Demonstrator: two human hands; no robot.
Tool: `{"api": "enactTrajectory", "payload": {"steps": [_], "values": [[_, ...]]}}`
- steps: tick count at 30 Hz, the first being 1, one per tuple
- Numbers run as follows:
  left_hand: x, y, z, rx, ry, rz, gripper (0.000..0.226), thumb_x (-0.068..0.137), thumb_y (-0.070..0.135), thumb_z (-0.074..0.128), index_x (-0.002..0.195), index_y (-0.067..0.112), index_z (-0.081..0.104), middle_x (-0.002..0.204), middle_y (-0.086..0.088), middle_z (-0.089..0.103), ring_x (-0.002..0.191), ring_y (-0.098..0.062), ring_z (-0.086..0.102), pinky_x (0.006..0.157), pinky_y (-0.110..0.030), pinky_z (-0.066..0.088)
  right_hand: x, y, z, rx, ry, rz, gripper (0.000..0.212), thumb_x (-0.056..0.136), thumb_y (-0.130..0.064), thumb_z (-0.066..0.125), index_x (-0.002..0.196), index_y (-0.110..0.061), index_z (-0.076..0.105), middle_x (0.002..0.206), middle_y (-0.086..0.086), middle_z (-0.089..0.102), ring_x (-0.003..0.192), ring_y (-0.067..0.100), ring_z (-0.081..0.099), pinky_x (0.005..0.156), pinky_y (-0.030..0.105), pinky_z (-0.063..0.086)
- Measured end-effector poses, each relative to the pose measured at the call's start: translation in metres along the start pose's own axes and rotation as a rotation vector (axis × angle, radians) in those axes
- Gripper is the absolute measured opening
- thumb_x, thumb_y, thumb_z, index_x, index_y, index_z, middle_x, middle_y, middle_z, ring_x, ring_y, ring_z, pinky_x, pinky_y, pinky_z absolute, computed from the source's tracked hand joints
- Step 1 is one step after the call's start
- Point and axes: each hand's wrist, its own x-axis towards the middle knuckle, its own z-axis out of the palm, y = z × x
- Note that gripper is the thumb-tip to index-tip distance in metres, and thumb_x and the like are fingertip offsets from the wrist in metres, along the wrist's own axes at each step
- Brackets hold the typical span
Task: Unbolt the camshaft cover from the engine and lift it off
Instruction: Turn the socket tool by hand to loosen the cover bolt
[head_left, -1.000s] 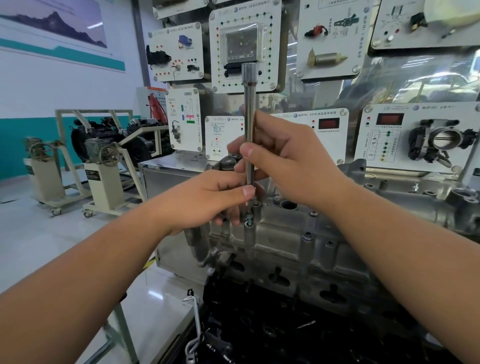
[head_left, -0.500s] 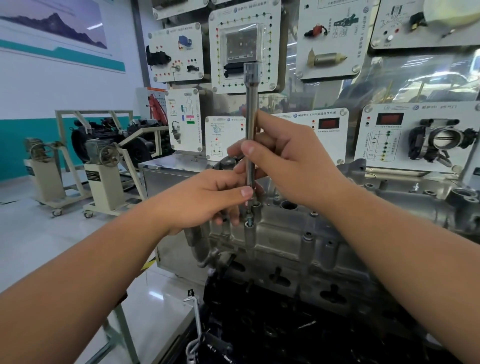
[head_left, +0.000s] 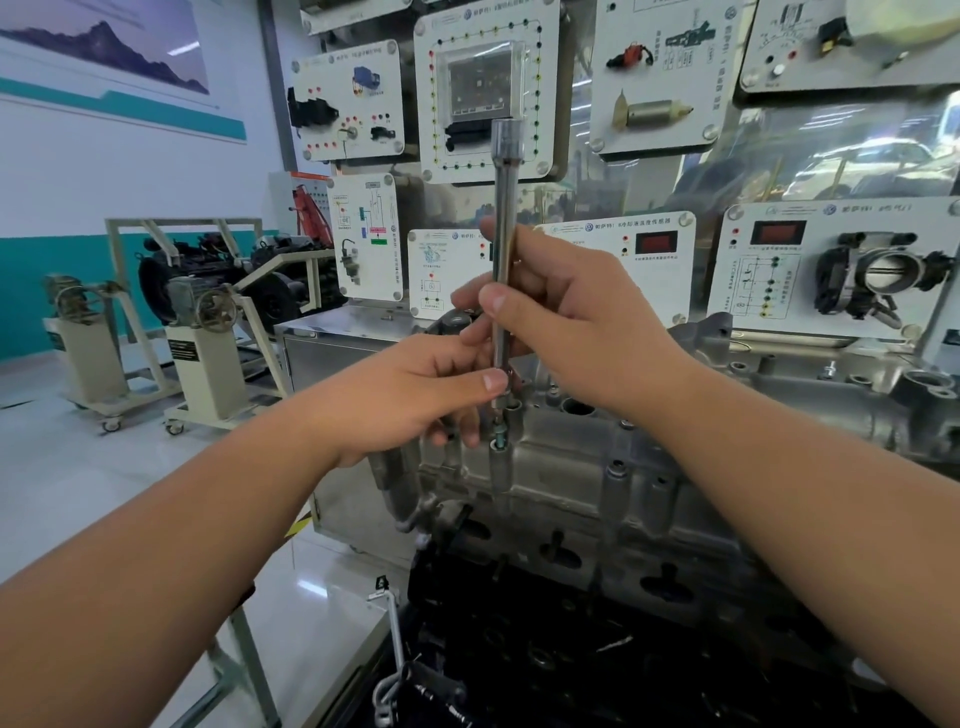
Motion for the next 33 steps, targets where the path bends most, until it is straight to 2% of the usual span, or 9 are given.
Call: {"api": "enactTrajectory", "payload": {"steps": [3,6,13,17,20,22,24,28,33], "values": [[0.0008,0.0000,0.0019,0.017,0.023,0.020,0.039,0.089,0.042,0.061,0.100,0.004,0.061,0.072,0.010,0.064,0.069,-0.013,0.068,0.056,-0.023,0.050,0.0010,0.0013,0.0019,-0.032,0.070,-0.022,0.024,0.094,-0.027,0.064,0.113,-0.013,0.066,0.089,0.007,0.072,0.082,0.028,0.071,0.079,0.055,0.057],[0.0006,-0.0006,0.0031,0.018,0.038,0.023,0.031,0.091,0.044,0.066,0.093,0.014,0.061,0.069,0.013,0.064,0.069,-0.011,0.069,0.056,-0.022,0.050,0.0023,0.0030,0.0002,-0.029,0.082,-0.049,0.012,0.094,-0.019,0.068,0.105,-0.025,0.070,0.082,0.015,0.066,0.078,0.041,0.065,0.071,0.057,0.056],[-0.0025,0.0005,0.0006,0.038,-0.009,0.025,0.030,0.094,0.041,0.056,0.089,0.014,0.067,0.071,0.011,0.067,0.071,-0.011,0.070,0.058,-0.021,0.051,0.0000,0.0025,0.0012,0.057,0.006,0.008,0.055,0.099,-0.014,0.058,0.151,-0.018,0.041,0.096,-0.002,0.078,0.087,0.015,0.075,0.088,0.044,0.060],[-0.0013,-0.0003,0.0020,0.068,0.023,0.045,0.043,0.093,0.047,0.062,0.093,0.004,0.062,0.071,0.011,0.065,0.069,-0.008,0.070,0.057,-0.019,0.050,-0.0017,0.0002,0.0021,-0.003,0.034,-0.072,0.042,0.095,-0.020,0.065,0.127,-0.045,0.053,0.089,-0.004,0.075,0.079,0.015,0.072,0.082,0.043,0.059],[0.0008,0.0003,0.0054,0.065,0.036,0.060,0.016,0.091,0.051,0.065,0.081,0.038,0.065,0.067,0.013,0.063,0.067,-0.006,0.070,0.055,-0.018,0.050,0.0004,0.0040,0.0005,-0.093,0.054,-0.070,0.021,0.093,-0.023,0.068,0.113,-0.021,0.068,0.082,0.008,0.067,0.077,0.031,0.065,0.073,0.053,0.055],[0.0008,0.0001,0.0059,0.054,0.035,0.060,0.016,0.092,0.051,0.064,0.077,0.047,0.066,0.069,0.015,0.064,0.068,-0.008,0.070,0.055,-0.019,0.049,0.0008,0.0047,-0.0020,-0.066,0.009,-0.066,0.013,0.095,-0.019,0.065,0.108,-0.019,0.068,0.085,0.007,0.071,0.079,0.025,0.069,0.076,0.052,0.058],[-0.0012,0.0011,0.0047,0.039,0.027,0.048,0.018,0.090,0.054,0.060,0.090,0.038,0.069,0.074,0.014,0.066,0.071,-0.010,0.071,0.058,-0.020,0.049,0.0002,0.0015,-0.0022,0.011,-0.019,-0.051,0.028,0.097,-0.014,0.060,0.109,-0.039,0.064,0.095,-0.003,0.076,0.087,0.010,0.074,0.080,0.040,0.062],[-0.0020,-0.0018,-0.0001,0.007,0.010,0.031,0.018,0.093,0.043,0.059,0.091,0.029,0.071,0.080,-0.001,0.068,0.072,-0.013,0.070,0.060,-0.025,0.051,-0.0007,-0.0017,0.0005,0.087,-0.057,-0.049,0.046,0.098,-0.010,0.056,0.126,-0.046,0.050,0.098,-0.018,0.076,0.093,0.000,0.072,0.081,0.021,0.058],[0.0018,-0.0022,0.0046,0.052,0.036,0.063,0.049,0.086,0.053,0.063,0.105,0.008,0.062,0.071,0.011,0.062,0.069,-0.008,0.070,0.057,-0.019,0.050,-0.0007,-0.0004,0.0016,0.029,0.045,-0.078,0.039,0.092,-0.025,0.065,0.115,-0.055,0.057,0.091,-0.002,0.076,0.084,0.023,0.073,0.084,0.048,0.059]]}}
